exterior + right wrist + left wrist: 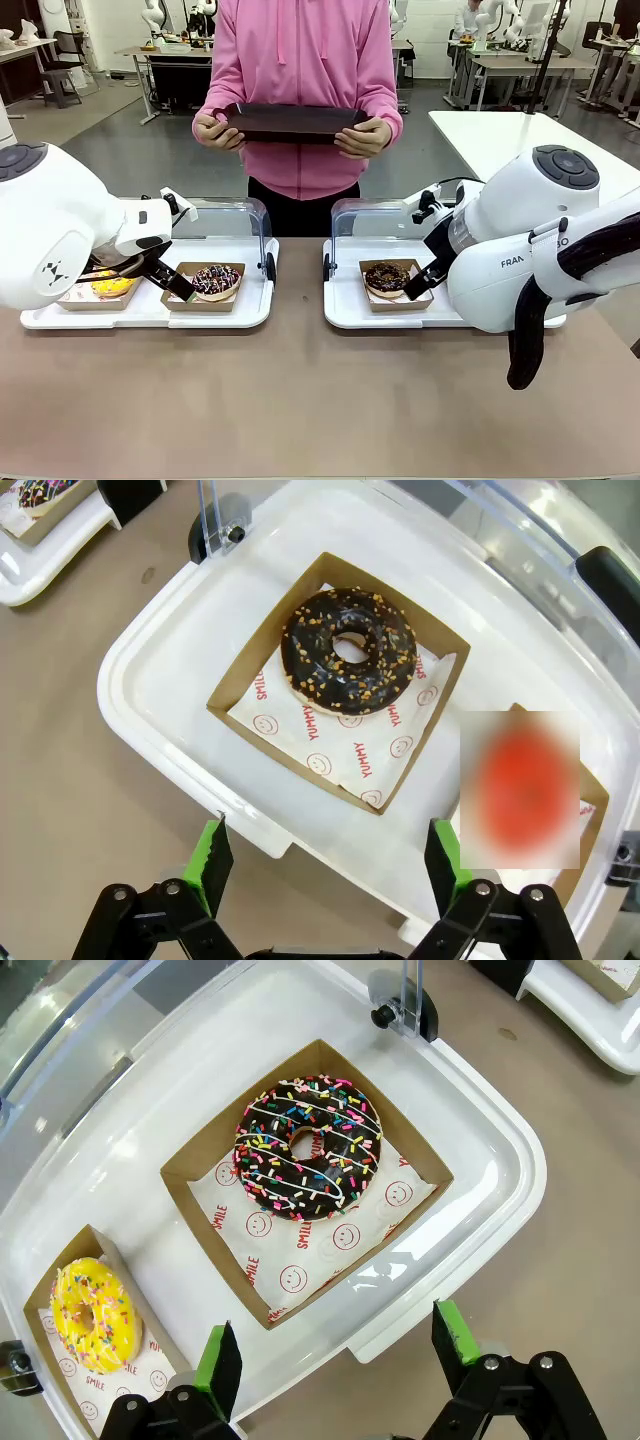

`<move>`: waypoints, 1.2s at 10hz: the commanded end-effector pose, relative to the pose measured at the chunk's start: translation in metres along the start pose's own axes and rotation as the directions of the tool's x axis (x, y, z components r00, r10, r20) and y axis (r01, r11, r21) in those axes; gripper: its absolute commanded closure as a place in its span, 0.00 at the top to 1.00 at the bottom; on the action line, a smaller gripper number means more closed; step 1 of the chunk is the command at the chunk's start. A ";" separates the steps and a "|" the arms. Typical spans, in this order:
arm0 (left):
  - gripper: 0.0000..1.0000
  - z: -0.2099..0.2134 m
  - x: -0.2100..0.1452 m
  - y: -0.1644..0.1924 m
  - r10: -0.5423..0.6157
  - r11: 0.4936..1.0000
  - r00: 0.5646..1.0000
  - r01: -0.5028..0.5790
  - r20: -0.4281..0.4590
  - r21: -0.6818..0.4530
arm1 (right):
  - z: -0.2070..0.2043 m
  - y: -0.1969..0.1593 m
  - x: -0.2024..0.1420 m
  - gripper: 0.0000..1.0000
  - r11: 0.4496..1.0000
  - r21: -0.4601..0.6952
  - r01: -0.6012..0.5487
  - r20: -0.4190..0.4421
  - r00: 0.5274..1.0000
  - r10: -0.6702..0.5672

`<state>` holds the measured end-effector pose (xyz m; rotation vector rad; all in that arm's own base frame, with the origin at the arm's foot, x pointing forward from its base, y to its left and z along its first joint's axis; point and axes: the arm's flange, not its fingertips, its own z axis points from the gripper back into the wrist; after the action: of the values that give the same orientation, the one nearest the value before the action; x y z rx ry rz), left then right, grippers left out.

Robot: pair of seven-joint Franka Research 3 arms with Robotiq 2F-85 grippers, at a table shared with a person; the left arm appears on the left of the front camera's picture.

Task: Provide the desired donut to the person.
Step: Pick up and lift the Paper togo box containing the Donut pointed at by the person.

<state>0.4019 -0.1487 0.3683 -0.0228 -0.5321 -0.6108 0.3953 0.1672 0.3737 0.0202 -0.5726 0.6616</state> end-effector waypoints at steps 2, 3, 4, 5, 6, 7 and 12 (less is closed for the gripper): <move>1.00 0.044 -0.011 0.014 -0.052 0.998 0.999 0.052 -0.014 -0.019 | 0.065 -0.030 -0.003 1.00 0.995 0.075 -0.068 0.063 0.996 0.064; 1.00 0.065 -0.029 0.024 -0.057 0.998 0.998 0.056 -0.004 -0.041 | 0.100 -0.051 -0.017 1.00 0.986 0.124 -0.111 0.103 0.990 0.099; 1.00 0.089 -0.047 0.040 -0.083 0.993 0.996 0.085 0.021 -0.081 | 0.130 -0.070 -0.028 1.00 0.975 0.173 -0.141 0.155 0.981 0.114; 1.00 0.111 -0.073 0.053 -0.116 0.978 0.989 0.130 0.093 -0.162 | 0.155 -0.089 -0.045 1.00 0.970 0.176 -0.170 0.180 0.974 0.138; 1.00 0.124 -0.095 0.067 -0.140 0.972 0.981 0.161 0.132 -0.173 | 0.169 -0.109 -0.059 1.00 0.954 0.211 -0.214 0.208 0.963 0.170; 1.00 0.133 -0.110 0.086 -0.133 0.968 0.973 0.169 0.190 -0.188 | 0.176 -0.130 -0.071 1.00 0.942 0.244 -0.232 0.235 0.956 0.175; 1.00 0.146 -0.149 0.109 -0.136 0.963 0.938 0.201 0.320 -0.180 | 0.179 -0.167 -0.106 1.00 0.928 0.278 -0.250 0.383 0.914 0.132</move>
<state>0.3454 0.0729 0.4965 -0.2790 -0.7607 -0.8276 0.3308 -0.0658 0.5039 0.3824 -0.7996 0.9295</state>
